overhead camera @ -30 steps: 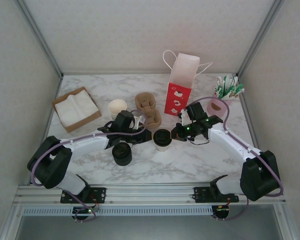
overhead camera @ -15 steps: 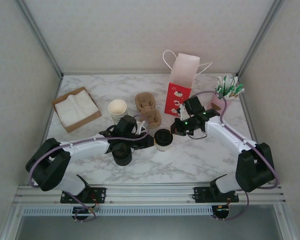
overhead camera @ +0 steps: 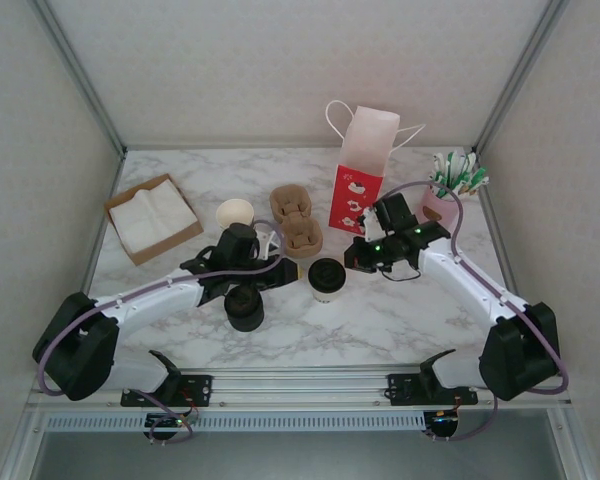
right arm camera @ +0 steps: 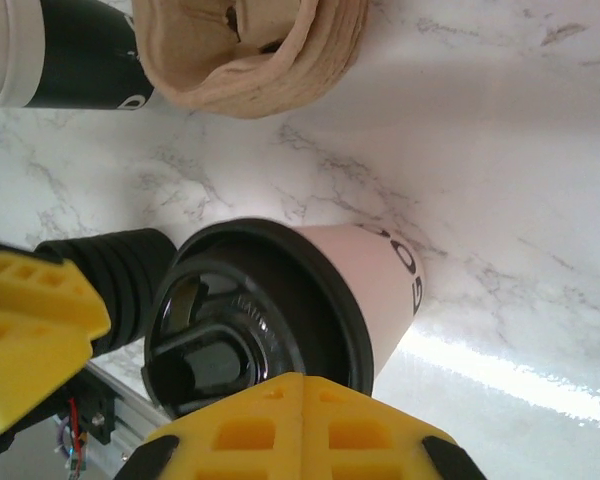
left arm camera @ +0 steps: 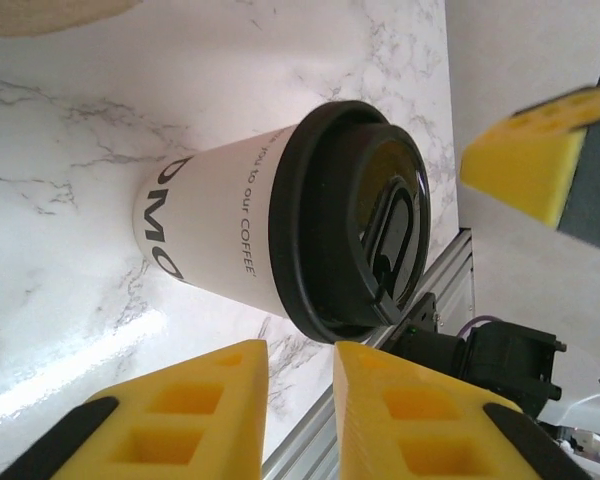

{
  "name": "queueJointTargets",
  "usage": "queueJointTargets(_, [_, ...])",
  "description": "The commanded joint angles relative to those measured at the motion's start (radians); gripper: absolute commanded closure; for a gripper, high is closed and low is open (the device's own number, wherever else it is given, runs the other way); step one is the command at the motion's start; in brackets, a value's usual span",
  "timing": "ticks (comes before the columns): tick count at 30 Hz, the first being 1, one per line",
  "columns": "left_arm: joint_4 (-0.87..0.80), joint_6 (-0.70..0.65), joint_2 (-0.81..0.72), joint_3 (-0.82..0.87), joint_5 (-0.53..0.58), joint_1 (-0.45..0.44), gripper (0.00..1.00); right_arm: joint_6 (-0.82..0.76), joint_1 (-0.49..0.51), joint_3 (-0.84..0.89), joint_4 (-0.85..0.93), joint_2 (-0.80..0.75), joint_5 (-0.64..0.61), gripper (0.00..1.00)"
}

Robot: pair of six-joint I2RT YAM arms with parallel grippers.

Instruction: Pack the takeout coffee

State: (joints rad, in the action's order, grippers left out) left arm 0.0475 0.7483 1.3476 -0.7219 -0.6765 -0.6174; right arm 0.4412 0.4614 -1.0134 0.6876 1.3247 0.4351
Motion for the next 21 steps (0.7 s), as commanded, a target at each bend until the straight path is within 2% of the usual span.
queueJointTargets(1, [0.023, -0.014, 0.029, -0.051, -0.069, 0.017, 0.74, 0.024, -0.003, 0.052, -0.011, -0.035, 0.039, 1.00])
queueJointTargets(10, [0.021, -0.042, 0.125, -0.114, -0.091, 0.025, 0.77, 0.047, -0.002, 0.118, -0.059, -0.043, 0.071, 1.00])
queueJointTargets(21, [0.012, -0.053, 0.157, -0.140, -0.094, 0.027, 0.88, 0.052, 0.012, 0.116, -0.084, -0.009, 0.081, 1.00])
